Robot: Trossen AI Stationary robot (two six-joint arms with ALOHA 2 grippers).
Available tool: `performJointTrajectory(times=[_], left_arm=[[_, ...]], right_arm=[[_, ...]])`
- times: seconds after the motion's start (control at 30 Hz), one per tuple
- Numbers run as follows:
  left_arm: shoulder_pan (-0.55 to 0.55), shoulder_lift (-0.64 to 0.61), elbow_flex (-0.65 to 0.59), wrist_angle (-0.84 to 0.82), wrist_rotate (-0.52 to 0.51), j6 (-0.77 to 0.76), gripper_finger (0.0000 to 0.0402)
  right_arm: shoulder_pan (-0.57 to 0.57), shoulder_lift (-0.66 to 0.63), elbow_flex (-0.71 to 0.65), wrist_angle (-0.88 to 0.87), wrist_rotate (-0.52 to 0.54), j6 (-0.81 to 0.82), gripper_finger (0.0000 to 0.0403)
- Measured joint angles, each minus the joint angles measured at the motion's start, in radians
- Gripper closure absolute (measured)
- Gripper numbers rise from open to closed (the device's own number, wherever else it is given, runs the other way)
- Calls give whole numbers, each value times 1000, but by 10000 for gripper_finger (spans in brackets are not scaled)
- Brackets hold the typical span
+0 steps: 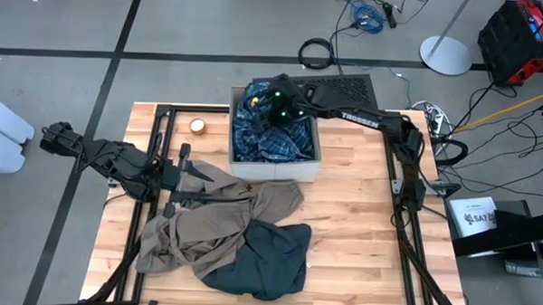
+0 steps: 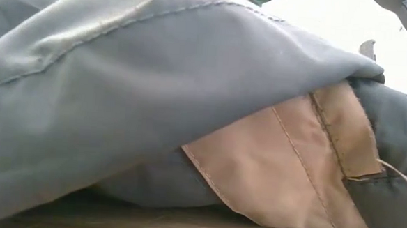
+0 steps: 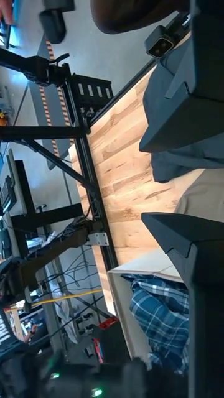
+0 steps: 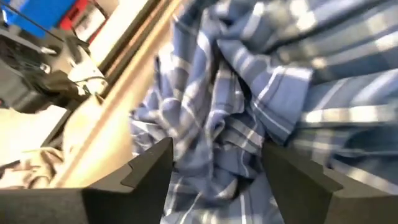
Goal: Sort clothes
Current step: Put the blue plaid shirt into the laundry bin
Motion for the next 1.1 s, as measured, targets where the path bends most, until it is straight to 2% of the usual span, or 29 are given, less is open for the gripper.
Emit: performJointTrajectory(times=[0.23, 0.3, 0.4, 0.5, 0.57, 0.63, 0.7, 1.1], left_arm=[[0, 0, 0, 0, 0, 0, 224], [0, 0, 0, 1, 0, 0, 224], [0, 0, 0, 11, 0, 0, 224], [0, 1, 0, 34, 0, 0, 224], [0, 2, 0, 37, 0, 0, 224], [0, 2, 0, 37, 0, 0, 224], [0, 2, 0, 36, 0, 1, 224], [0, 5, 1, 29, 0, 1, 224]], right_arm=[[0, -97, 0, 15, 20, -8, 175], [2, -124, 1, 47, 92, -39, 176], [16, -133, 3, 142, 270, -102, 181], [14, -101, 3, 232, 272, -116, 218], [10, -73, 2, 257, 259, -127, 273], [10, -43, 2, 262, 271, -150, 348], [4, -16, 2, 263, 286, -173, 386], [-18, 171, 2, 242, 278, -134, 403]])
